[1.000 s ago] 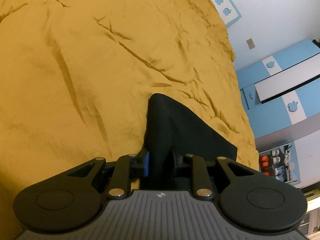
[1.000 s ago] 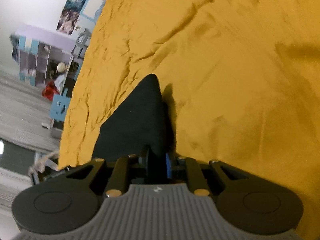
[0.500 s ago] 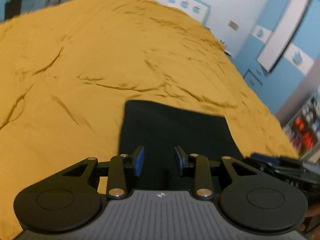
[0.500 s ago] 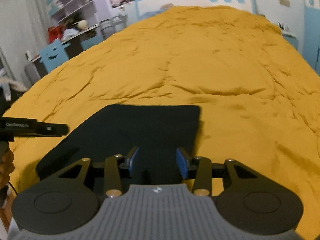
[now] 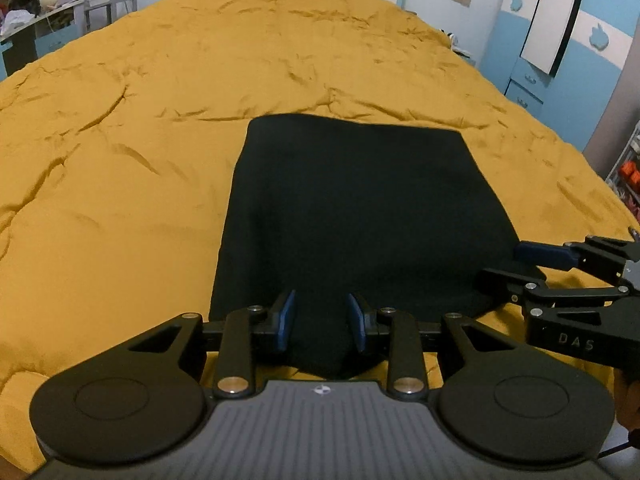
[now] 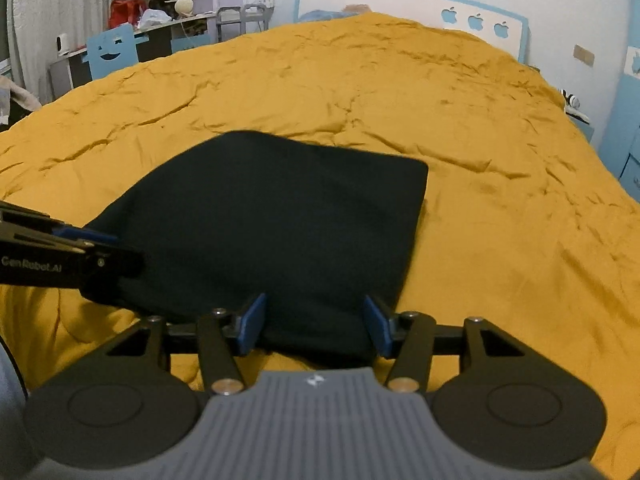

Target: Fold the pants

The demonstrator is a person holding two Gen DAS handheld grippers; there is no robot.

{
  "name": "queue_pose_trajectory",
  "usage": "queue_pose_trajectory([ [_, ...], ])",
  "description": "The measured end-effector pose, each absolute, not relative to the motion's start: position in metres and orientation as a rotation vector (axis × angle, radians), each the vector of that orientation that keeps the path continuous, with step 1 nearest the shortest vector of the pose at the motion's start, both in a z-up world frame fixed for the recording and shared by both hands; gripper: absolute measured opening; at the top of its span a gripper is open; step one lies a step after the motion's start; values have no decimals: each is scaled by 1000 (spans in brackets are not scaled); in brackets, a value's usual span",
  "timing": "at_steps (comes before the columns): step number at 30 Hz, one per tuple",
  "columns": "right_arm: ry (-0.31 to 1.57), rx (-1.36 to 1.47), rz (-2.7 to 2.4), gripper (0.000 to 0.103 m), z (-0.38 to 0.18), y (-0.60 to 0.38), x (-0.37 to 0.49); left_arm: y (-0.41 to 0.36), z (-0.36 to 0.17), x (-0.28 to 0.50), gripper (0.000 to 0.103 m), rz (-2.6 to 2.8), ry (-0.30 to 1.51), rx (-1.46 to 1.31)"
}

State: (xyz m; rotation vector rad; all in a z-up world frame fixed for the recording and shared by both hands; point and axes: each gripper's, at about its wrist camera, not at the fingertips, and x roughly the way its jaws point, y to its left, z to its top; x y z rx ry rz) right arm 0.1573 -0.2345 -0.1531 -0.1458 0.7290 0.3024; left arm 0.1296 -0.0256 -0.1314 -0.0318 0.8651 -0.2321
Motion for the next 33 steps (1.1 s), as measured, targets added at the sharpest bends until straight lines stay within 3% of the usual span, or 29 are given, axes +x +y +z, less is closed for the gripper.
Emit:
queue_pose_trajectory([
  [5,740,-153,306,53,-152,-234,158,-26,-126,128,36,-245,860,-9],
  [10,727,-108,303,61,-124,-239,164,-27,-94,124,47,-258,753,7],
  [14,645,-42,285,81,-88,-250,161,-31,-61,120,50,-225,634,67],
  [18,536,1,256,82,-47,-261,151,-30,-20,112,62,-183,505,40],
  [22,469,67,253,82,-16,-270,138,-37,10,106,67,-164,459,48],
  [26,422,101,242,82,3,-273,119,-45,24,88,94,-151,387,61],
  [33,395,75,247,82,3,-263,77,-58,20,61,97,-97,335,72],
])
